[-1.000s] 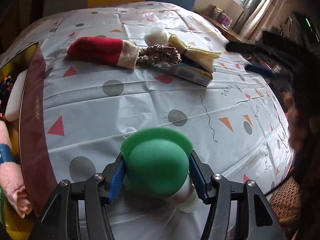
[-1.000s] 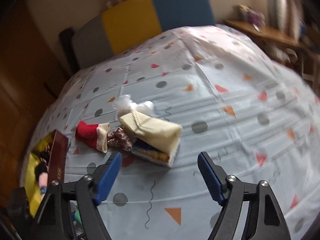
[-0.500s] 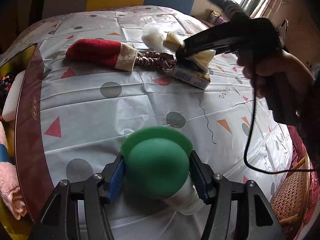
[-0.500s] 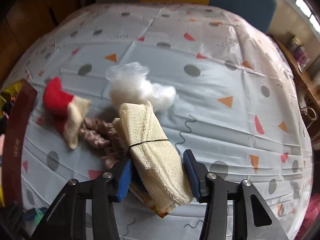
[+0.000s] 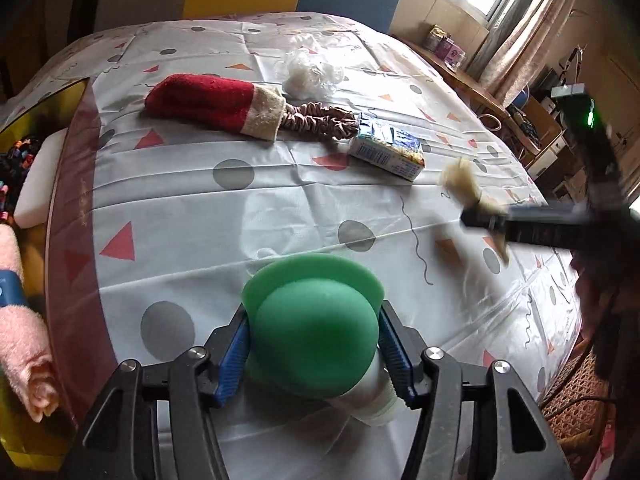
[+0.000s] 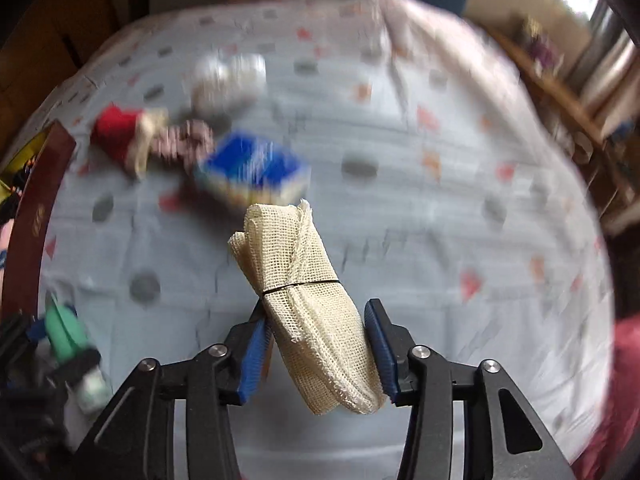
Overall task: Organize soft objects
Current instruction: 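Carry the green-capped bottle toward the gold tray with the left tool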
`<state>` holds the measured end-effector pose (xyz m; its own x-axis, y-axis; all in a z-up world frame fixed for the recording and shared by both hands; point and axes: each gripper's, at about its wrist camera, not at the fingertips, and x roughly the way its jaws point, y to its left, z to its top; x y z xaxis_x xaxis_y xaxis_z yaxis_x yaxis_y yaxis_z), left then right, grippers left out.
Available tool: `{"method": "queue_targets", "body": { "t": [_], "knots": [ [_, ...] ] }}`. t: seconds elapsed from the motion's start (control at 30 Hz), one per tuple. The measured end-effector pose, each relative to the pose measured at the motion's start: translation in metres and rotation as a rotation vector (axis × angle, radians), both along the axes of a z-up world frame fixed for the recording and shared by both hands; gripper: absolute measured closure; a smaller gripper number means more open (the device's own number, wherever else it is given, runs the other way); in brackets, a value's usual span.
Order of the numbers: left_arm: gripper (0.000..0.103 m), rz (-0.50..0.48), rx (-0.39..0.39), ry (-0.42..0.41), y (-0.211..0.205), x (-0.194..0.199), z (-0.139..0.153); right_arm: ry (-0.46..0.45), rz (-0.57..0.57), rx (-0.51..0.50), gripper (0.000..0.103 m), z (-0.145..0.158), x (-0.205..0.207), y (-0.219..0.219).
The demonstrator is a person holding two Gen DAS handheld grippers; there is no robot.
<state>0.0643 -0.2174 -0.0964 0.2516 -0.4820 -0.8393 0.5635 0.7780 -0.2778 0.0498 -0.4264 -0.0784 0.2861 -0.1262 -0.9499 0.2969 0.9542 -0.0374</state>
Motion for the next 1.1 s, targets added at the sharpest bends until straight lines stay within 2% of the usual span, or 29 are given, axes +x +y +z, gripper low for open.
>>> {"method": "queue_targets", "body": {
  "t": [0.07, 0.1, 0.13, 0.17, 0.2, 0.3, 0.43, 0.47, 0.53, 0.57, 0.63, 0.67, 0.8, 1.1],
  "knots": [
    [0.044, -0.002, 0.005, -0.009, 0.003, -0.003, 0.003, -0.018, -0.022, 0.102, 0.052, -0.009, -0.009, -0.002],
    [0.044, -0.005, 0.010, -0.018, 0.004, -0.005, 0.005, -0.043, -0.031, 0.144, 0.046, -0.009, -0.011, -0.003],
    [0.044, -0.003, 0.014, -0.024, 0.006, -0.007, 0.006, -0.083, -0.048, 0.195, 0.039, -0.007, -0.014, -0.007],
    [0.044, -0.002, 0.014, -0.027, 0.007, -0.008, 0.007, -0.119, -0.064, 0.227, 0.023, -0.005, -0.017, -0.012],
    [0.044, -0.005, 0.015, -0.031, 0.009, -0.010, 0.008, -0.152, -0.076, 0.239, 0.016, -0.003, -0.020, -0.016],
    [0.045, -0.007, 0.019, -0.041, 0.011, -0.015, 0.010, -0.200, -0.113, 0.274, 0.016, -0.001, -0.026, -0.026],
    [0.045, -0.021, 0.021, -0.070, 0.011, -0.024, 0.015, -0.178, -0.092, 0.279, 0.016, -0.007, -0.024, -0.023],
    [0.045, -0.024, 0.018, -0.073, 0.011, -0.025, 0.017, -0.168, -0.082, 0.270, 0.017, -0.011, -0.019, -0.021],
    [0.045, -0.032, 0.017, -0.087, 0.011, -0.030, 0.021, -0.107, -0.040, 0.193, 0.052, -0.018, -0.012, -0.008],
    [0.045, -0.037, 0.015, -0.094, 0.011, -0.033, 0.024, -0.083, -0.022, 0.173, 0.058, -0.022, -0.010, -0.003],
    [0.045, -0.040, 0.004, -0.103, 0.012, -0.036, 0.030, -0.068, 0.046, 0.082, 0.058, -0.023, -0.009, 0.012],
    [0.045, -0.041, -0.002, -0.111, 0.014, -0.038, 0.034, -0.064, 0.056, 0.070, 0.058, -0.024, -0.008, 0.015],
    [0.045, -0.033, -0.033, -0.144, 0.022, -0.044, 0.052, -0.069, 0.055, 0.087, 0.058, -0.026, -0.009, 0.013],
    [0.045, 0.039, -0.149, -0.169, 0.068, -0.037, 0.101, -0.065, 0.106, 0.022, 0.058, -0.027, -0.011, 0.020]
  ]
}}
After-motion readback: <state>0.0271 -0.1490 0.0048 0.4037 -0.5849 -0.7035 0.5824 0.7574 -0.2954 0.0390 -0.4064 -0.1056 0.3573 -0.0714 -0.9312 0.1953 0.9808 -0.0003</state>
